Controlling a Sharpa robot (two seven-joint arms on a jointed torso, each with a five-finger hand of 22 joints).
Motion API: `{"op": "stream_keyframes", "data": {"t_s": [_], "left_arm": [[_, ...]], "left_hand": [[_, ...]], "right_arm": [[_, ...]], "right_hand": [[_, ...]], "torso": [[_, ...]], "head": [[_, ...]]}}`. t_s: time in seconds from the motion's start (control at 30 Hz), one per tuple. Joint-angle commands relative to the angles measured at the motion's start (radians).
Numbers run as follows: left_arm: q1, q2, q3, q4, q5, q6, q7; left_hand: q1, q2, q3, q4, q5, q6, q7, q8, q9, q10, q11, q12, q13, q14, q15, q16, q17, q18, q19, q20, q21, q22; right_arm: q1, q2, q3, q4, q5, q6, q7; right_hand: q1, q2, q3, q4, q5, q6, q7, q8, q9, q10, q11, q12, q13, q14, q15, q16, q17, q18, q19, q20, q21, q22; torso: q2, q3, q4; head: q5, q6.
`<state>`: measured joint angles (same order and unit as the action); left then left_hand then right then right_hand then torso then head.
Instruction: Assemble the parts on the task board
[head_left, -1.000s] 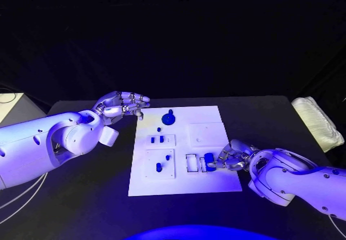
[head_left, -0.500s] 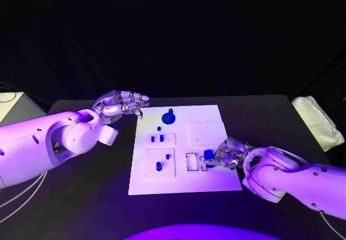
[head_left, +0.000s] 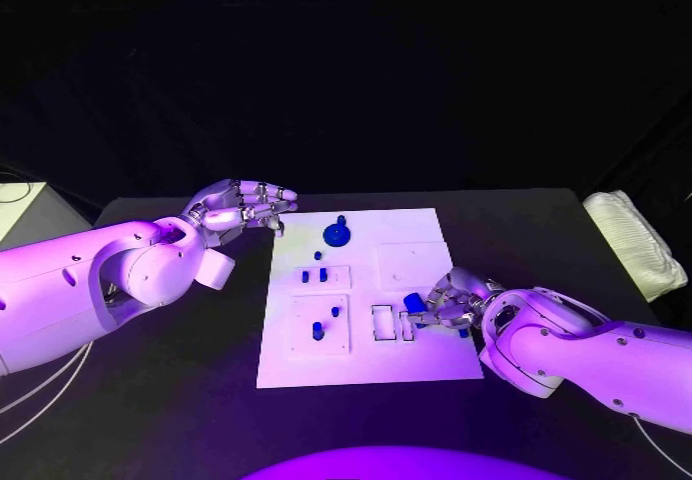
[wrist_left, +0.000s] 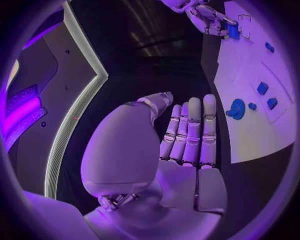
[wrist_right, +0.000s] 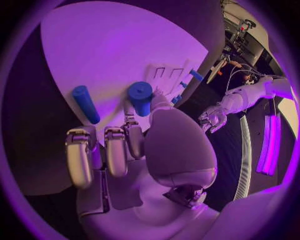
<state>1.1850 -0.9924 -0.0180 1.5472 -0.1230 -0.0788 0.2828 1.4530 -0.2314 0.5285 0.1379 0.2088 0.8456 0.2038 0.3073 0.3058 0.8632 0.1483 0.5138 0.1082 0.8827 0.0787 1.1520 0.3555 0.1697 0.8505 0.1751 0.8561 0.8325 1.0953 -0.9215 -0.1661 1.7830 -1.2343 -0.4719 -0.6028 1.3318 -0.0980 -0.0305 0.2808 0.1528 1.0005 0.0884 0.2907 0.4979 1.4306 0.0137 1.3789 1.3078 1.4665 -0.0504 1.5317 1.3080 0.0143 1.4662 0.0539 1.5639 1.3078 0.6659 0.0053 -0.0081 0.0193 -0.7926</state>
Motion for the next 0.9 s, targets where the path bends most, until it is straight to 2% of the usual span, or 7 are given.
{"op": "stream_keyframes", "data": {"t_s": [0.03, 0.13, 0.17, 0.33, 0.5, 0.57, 0.9], "left_arm": [[0.0, 0.0, 0.001, 0.003, 0.008, 0.017, 0.003], [0.0, 0.0, 0.001, 0.002, 0.008, 0.017, 0.002], [0.0, 0.0, 0.001, 0.002, 0.008, 0.017, 0.002], [0.0, 0.002, 0.001, -0.001, 0.008, 0.019, 0.001], [0.0, 0.004, 0.001, -0.002, 0.008, 0.022, -0.001], [0.0, 0.005, 0.001, -0.003, 0.008, 0.022, 0.0], [-0.001, 0.004, 0.0, -0.002, 0.008, 0.019, 0.001]], "left_hand": [[-0.005, 0.01, -0.008, 0.001, 0.0, -0.004, 0.001, 0.007, -0.001, -0.003, -0.001, 0.007, 0.001, 0.002, 0.001, -0.004, 0.002, 0.014, 0.006, 0.0, -0.007, -0.002], [-0.005, 0.01, -0.008, 0.001, 0.0, -0.004, 0.001, 0.007, -0.001, -0.003, -0.001, 0.007, 0.001, 0.002, 0.001, -0.004, 0.002, 0.014, 0.006, 0.0, -0.007, -0.002], [-0.005, 0.01, -0.008, 0.001, 0.0, -0.004, 0.001, 0.007, -0.001, -0.003, -0.001, 0.007, 0.001, 0.002, 0.001, -0.004, 0.002, 0.014, 0.006, 0.0, -0.007, -0.002], [-0.004, 0.01, -0.007, 0.001, 0.001, -0.004, 0.001, 0.007, -0.001, -0.003, -0.001, 0.007, 0.001, 0.002, 0.001, -0.004, 0.002, 0.014, 0.007, 0.0, -0.008, -0.002], [-0.003, 0.01, -0.007, 0.0, 0.001, -0.004, 0.001, 0.007, -0.001, -0.003, -0.001, 0.007, 0.001, 0.002, 0.001, -0.004, 0.002, 0.014, 0.007, 0.0, -0.008, -0.002], [-0.003, 0.01, -0.007, 0.0, 0.001, -0.004, 0.001, 0.007, -0.001, -0.003, -0.001, 0.007, 0.001, 0.002, 0.001, -0.004, 0.002, 0.014, 0.007, 0.0, -0.008, -0.002], [-0.001, 0.01, -0.006, -0.001, 0.001, -0.004, 0.001, 0.008, -0.002, -0.003, -0.001, 0.007, 0.001, 0.002, 0.0, -0.004, 0.003, 0.015, 0.007, 0.0, -0.009, -0.003]], "right_arm": [[-0.011, -0.005, -0.01, 0.001, 0.006, -0.02, -0.009], [-0.011, -0.015, -0.01, 0.011, 0.02, -0.066, -0.002], [-0.009, -0.018, -0.009, 0.014, 0.024, -0.077, 0.001], [0.006, -0.036, -0.008, 0.044, 0.054, -0.112, 0.014], [0.029, -0.05, -0.007, 0.081, 0.097, -0.126, 0.026], [0.034, -0.053, -0.007, 0.096, 0.111, -0.13, 0.029], [0.041, -0.049, -0.007, 0.136, 0.169, -0.141, 0.037]], "right_hand": [[0.035, 0.016, 0.027, -0.003, 0.003, 0.014, 0.0, 0.01, -0.01, 0.01, -0.003, -0.002, 0.077, 0.086, -0.007, 0.008, 0.172, -0.014, 0.105, -0.009, 0.007, 0.263], [0.058, 0.014, 0.054, -0.007, 0.003, 0.021, -0.004, 0.01, -0.015, 0.01, -0.007, -0.004, 0.078, 0.086, -0.01, 0.008, 0.174, -0.014, 0.105, -0.011, 0.007, 0.263], [0.075, 0.013, 0.084, -0.007, 0.004, 0.023, -0.005, 0.006, -0.021, 0.01, -0.009, -0.006, 0.079, 0.086, -0.012, 0.009, 0.175, -0.014, 0.105, -0.014, 0.007, 0.263], [0.081, -0.002, 0.122, -0.002, 0.004, 0.028, -0.006, 0.003, -0.028, 0.011, -0.009, -0.008, 0.082, 0.087, -0.013, 0.01, 0.179, -0.014, 0.105, -0.014, 0.007, 0.263], [0.072, -0.014, 0.146, 0.003, 0.003, 0.037, -0.008, 0.005, -0.032, 0.014, -0.01, -0.006, 0.087, 0.088, -0.013, 0.012, 0.184, -0.014, 0.105, -0.015, 0.007, 0.263], [0.069, -0.016, 0.15, 0.004, 0.003, 0.039, -0.008, 0.005, -0.032, 0.015, -0.011, -0.006, 0.088, 0.088, -0.014, 0.012, 0.184, -0.014, 0.105, -0.015, 0.007, 0.263], [0.054, -0.03, 0.169, 0.006, 0.002, 0.043, -0.008, 0.006, -0.035, 0.016, -0.011, -0.007, 0.09, 0.089, -0.014, 0.013, 0.188, -0.014, 0.105, -0.015, 0.007, 0.263]], "torso": [[-0.001, -0.0002, 0.0004], [-0.002, 0.0001, -0.0002], [-0.002, -0.0001, -0.0002], [-0.002, 0.0, -0.0008], [-0.003, -0.0005, -0.0008], [-0.002, 0.0004, -0.0005], [0.001, 0.0013, -0.0009]], "head": [[0.0, 0.001], [-0.001, 0.002], [-0.001, 0.002], [-0.001, 0.003], [-0.001, 0.006], [-0.001, 0.007], [0.003, 0.004]]}}
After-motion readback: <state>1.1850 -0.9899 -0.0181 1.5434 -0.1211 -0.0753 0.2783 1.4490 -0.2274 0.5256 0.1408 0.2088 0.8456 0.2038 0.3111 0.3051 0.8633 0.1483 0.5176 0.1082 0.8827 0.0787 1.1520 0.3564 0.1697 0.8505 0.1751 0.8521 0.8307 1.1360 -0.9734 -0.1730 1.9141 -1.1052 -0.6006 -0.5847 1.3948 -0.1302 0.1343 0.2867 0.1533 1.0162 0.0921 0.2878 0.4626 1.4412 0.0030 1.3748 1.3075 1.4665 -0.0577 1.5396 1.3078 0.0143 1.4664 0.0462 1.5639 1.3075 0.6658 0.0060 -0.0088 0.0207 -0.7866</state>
